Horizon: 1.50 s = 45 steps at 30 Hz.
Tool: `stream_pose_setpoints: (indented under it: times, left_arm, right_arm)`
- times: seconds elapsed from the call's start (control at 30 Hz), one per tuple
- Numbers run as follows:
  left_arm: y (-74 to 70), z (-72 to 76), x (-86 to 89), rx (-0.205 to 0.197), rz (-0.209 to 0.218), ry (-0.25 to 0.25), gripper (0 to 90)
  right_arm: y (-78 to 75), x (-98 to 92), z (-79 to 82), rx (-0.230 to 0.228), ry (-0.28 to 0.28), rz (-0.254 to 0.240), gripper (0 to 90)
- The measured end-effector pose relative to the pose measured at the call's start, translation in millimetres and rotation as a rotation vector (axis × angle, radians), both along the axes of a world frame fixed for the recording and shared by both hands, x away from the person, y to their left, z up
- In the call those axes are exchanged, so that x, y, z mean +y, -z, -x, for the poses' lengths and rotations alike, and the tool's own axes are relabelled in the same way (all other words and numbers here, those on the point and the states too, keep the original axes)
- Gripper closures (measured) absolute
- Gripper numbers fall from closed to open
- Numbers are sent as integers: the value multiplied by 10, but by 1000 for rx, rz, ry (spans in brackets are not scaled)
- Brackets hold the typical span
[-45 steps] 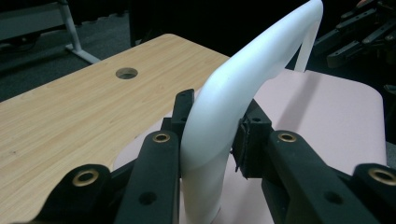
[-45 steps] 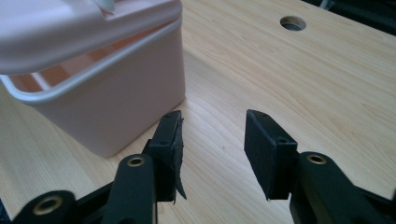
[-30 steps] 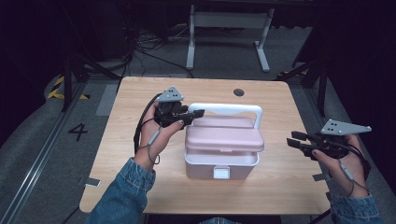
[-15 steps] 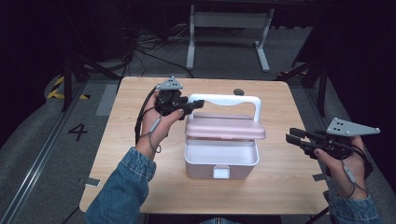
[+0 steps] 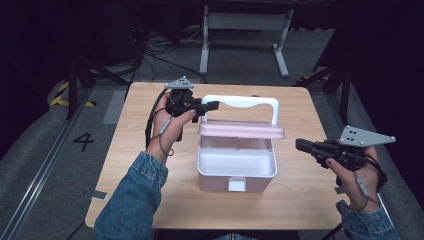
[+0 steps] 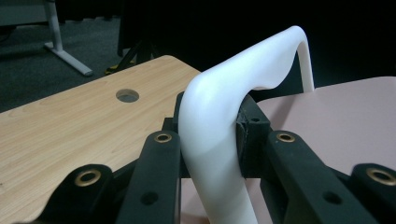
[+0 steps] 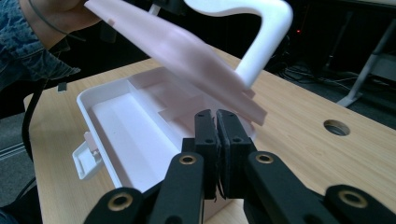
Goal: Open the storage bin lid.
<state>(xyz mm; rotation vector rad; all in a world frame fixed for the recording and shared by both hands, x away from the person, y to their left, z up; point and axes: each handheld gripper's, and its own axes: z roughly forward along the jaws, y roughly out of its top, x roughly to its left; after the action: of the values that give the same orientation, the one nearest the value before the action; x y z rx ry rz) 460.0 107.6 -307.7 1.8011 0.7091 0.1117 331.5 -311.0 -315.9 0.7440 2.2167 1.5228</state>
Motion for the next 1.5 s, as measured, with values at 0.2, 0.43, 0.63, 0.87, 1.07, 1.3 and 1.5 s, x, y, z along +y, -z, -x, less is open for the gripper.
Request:
stream_pose_setpoints:
  times: [0.2, 0.43, 0.63, 0.87, 1.07, 1.3, 1.5]
  left_arm:
    - [8, -12, 7, -2, 7, 9, 743]
    - [6, -3, 3, -9, -5, 7, 740]
    - [33, 9, -5, -20, -2, 13, 712]
    - [59, 49, 6, -62, -35, -4, 482]
    - [23, 115, 177, -92, -87, -27, 361]
    - [-25, 268, 376, -154, -106, -56, 328]
    - [-33, 460, 618, -185, -149, -87, 304]
  right_arm:
    - [55, 182, -62, -20, -31, -24, 900]
    - [106, 353, -122, -31, -58, -36, 900]
    - [136, 369, -163, -25, -43, -51, 900]
    - [163, 378, -185, -21, -37, -65, 900]
    - [168, 374, -194, -20, -41, -66, 900]
    - [165, 370, -183, -16, -32, -77, 900]
    - [154, 327, -177, -5, -12, -113, 900]
